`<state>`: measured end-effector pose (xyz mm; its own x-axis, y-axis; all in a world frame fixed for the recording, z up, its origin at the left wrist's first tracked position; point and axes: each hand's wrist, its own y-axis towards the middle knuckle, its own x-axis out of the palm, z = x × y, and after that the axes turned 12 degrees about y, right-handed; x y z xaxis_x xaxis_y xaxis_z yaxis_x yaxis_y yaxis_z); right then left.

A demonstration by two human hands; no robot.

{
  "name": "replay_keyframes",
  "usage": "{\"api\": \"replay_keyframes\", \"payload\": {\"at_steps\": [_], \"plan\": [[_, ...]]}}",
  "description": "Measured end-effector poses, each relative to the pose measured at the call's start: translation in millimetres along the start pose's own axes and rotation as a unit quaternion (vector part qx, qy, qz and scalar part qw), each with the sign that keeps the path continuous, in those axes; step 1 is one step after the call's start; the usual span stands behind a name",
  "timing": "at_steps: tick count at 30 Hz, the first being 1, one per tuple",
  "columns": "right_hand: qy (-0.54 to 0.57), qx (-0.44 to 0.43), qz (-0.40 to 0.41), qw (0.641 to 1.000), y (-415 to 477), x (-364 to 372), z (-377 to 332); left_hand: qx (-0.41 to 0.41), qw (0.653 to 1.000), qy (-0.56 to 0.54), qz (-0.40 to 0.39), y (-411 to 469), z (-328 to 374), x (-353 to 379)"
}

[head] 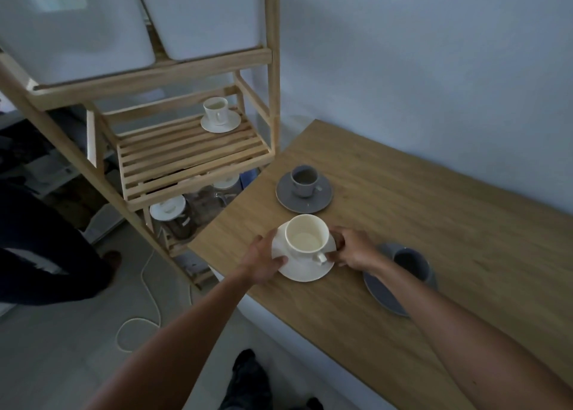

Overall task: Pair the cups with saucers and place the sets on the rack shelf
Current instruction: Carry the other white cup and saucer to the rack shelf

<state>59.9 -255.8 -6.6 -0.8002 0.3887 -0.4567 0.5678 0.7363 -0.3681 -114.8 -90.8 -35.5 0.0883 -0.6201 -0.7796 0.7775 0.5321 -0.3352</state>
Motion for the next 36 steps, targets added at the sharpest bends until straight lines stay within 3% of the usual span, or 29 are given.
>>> {"api": "replay_keyframes", "payload": {"at_steps": [16, 26, 36], "plan": [[0.183, -0.009, -0.009, 0.983, 23.9, 5.5, -24.6, 0.023, 0.989, -0.143, 0.023, 14.7, -16.4, -46.5], [0.171, -0.060, -0.034, 0.983, 97.7, 19.8, -117.5, 0.064, 0.981, -0.179, 0.051, 55.6, -55.7, -146.4], [0.097, -0.109, -0.084, 0.986, 217.7, 67.2, -209.6, -0.021, 0.973, -0.191, 0.130, 123.8, -133.3, -226.4]]}}
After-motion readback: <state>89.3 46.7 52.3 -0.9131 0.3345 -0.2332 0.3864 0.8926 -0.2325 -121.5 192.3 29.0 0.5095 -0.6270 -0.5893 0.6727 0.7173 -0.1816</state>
